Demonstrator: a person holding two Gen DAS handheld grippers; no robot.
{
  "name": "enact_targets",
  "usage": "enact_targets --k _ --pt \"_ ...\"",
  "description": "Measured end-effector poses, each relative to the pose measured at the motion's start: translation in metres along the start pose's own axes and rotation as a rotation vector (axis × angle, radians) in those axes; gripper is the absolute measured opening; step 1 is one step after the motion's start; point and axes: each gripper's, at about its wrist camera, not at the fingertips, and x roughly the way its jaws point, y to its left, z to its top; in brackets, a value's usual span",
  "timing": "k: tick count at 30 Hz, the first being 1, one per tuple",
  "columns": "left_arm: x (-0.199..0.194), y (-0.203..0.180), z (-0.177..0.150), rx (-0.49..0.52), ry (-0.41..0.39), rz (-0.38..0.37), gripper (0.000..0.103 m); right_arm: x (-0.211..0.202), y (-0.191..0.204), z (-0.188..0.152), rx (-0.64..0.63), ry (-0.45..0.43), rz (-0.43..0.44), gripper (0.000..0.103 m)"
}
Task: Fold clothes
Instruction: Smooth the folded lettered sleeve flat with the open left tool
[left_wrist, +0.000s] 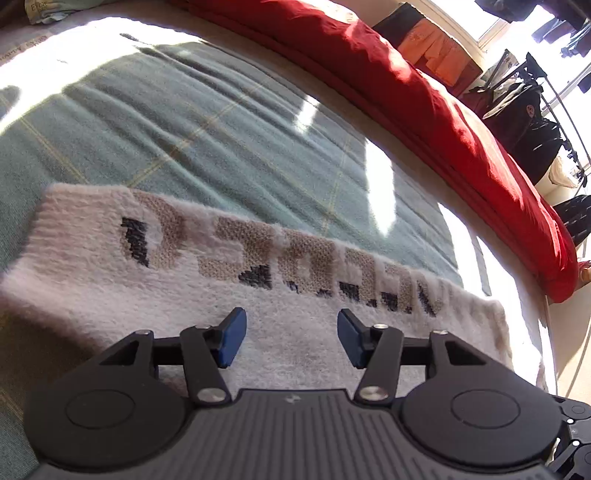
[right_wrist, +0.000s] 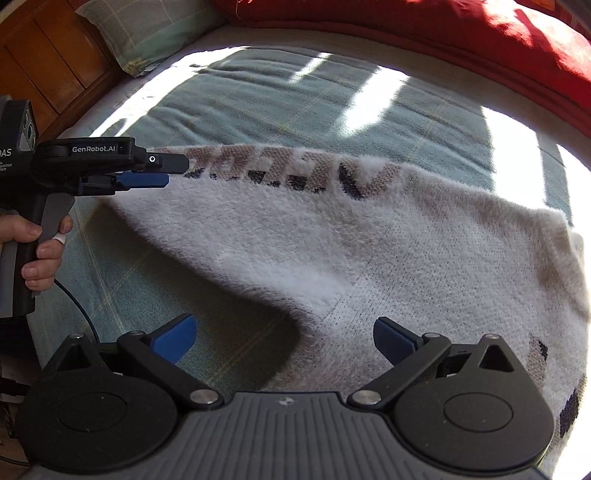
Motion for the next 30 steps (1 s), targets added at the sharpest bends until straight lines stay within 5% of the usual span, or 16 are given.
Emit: enact_targets --k 4,10,17,21,25,30 --pt "0.004 0.015 -0.001 -0.040 0.008 0.000 0.054 0.027 0.003 -0.003 0.021 0.018 0.071 0.103" --pt "0.002 -0.010 0.005 0.050 0.028 0.051 0.053 0.060 -0.002 -0.005 0.091 0.063 0.071 0.103" --pt "-0.001 -0.053 -0.008 0.154 0.060 -0.081 0.057 0.021 -0.012 -0.015 0.138 0.031 0.151 0.103" --pt "0.017 -0.045 -0.024 0.167 0.120 -0.002 0.058 0.042 -0.006 -0.019 0.147 0.060 0.168 0.103" --pt "0.000 -0.030 -0.028 0.148 0.093 0.018 0.056 0.049 -0.004 -0.015 0.174 0.071 0.147 0.103" --pt "-0.021 -0.033 -0.024 0.185 0.057 0.050 0.059 0.015 -0.010 -0.003 0.163 -0.016 0.147 0.103"
